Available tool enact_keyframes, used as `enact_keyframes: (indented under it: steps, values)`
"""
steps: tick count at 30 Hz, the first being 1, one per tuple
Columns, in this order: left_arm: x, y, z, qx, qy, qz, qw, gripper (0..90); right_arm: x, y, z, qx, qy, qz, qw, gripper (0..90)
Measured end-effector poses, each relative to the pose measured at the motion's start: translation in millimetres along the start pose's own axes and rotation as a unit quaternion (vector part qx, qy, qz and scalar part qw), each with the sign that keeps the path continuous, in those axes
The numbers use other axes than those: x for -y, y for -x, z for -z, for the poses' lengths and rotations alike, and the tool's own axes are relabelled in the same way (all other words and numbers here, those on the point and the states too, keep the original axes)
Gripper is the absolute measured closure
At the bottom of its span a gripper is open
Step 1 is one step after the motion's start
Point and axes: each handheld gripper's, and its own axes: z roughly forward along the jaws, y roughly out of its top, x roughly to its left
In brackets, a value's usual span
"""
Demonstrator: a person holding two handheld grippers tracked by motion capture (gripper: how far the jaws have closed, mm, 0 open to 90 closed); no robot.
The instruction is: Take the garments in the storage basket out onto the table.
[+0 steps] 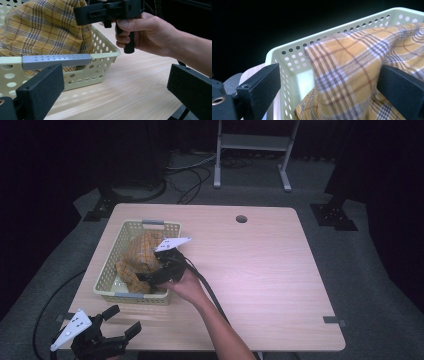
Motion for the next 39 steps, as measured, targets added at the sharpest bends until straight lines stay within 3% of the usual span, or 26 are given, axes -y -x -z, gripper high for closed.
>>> enact_keyframes:
  steps: [10,15,32,36,37,39]
  values:
    - [-0.4,-0.3,0.9,-0.001,0.002,0.000,1.0000,1.0,-7.1,-2.9,-13.2,0.014,-0.024,0.011,0.9996,7.0]
    - [-0.4,0.0,0.6,0.000,0.002,0.000,1.0000,0.9,-9.7,-3.7,-17.2,0.025,-0.039,0.018,0.9987,15.1]
    - [-0.3,1.6,-0.7,0.001,0.001,-0.002,1.0000,0.9,-10.7,-6.7,-15.8,0.088,-0.066,0.042,0.9931,61.1]
    - [-0.5,1.3,-0.2,0.000,0.001,-0.003,1.0000,0.9,-10.7,-6.7,-14.9,0.092,-0.067,0.028,0.9931,67.2]
    - [-0.5,1.2,-0.1,0.000,0.002,-0.003,1.0000,1.0,-10.4,-5.2,-13.7,0.093,-0.064,0.001,0.9936,69.1]
    - [-0.5,0.8,0.3,0.000,0.002,-0.001,1.0000,0.9,-10.1,-5.0,-13.1,0.095,-0.061,-0.016,0.9934,69.4]
